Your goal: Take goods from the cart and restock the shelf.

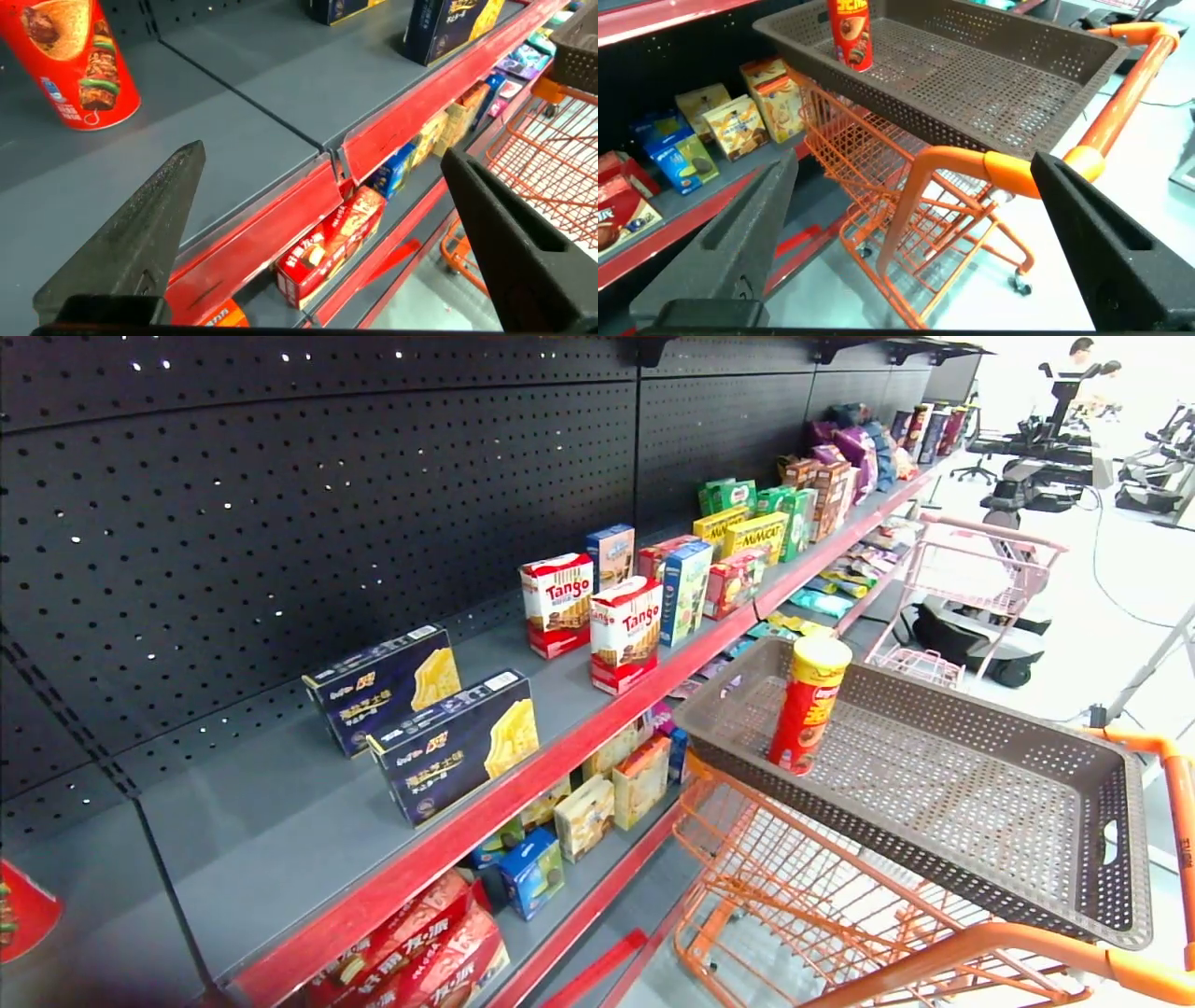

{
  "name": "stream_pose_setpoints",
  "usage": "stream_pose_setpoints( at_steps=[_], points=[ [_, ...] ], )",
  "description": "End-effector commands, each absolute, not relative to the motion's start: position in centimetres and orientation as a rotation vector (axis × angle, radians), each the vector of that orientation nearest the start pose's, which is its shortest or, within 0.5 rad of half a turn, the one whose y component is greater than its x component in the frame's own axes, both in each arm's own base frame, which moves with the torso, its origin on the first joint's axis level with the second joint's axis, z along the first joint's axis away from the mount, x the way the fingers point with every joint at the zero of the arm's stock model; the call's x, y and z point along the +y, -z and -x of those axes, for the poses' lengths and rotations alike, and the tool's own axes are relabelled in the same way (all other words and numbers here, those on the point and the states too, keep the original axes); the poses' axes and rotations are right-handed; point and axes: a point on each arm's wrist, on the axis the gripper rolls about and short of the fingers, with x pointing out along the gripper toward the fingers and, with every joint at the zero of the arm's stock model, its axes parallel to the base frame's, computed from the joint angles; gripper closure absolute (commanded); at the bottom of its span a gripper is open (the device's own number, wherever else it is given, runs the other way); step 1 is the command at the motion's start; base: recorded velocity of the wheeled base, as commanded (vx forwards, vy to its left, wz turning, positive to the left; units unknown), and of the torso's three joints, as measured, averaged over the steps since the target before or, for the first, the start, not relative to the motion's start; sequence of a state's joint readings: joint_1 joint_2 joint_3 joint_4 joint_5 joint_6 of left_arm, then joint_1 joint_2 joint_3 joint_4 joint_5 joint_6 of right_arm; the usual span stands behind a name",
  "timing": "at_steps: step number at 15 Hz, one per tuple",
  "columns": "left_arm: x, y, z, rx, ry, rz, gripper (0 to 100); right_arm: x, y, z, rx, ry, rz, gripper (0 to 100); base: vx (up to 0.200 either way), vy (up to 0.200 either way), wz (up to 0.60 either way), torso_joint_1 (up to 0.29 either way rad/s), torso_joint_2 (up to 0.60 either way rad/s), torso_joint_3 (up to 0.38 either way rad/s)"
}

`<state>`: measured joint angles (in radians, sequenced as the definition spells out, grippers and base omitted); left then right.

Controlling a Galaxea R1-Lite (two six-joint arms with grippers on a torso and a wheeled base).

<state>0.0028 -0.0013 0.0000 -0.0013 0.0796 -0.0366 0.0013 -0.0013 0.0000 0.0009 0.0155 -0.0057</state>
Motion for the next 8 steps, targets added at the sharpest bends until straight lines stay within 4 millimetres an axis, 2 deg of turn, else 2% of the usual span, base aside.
stream_pose_setpoints(
  at_steps=[1,8],
  points=[
    [0.17,-7.56,2.29,-0.003,-0.083,0.037,0,0.03,-7.55,2.28,0.0,-0.017,0.006,0,0.0,0.0,-0.6,0.002,0.01,-0.002],
    [0.17,-7.56,2.29,-0.003,-0.083,0.037,0,0.04,-7.58,2.33,0.008,-0.018,0.009,0,0.0,0.0,0.0,0.0,0.0,0.0]
  ],
)
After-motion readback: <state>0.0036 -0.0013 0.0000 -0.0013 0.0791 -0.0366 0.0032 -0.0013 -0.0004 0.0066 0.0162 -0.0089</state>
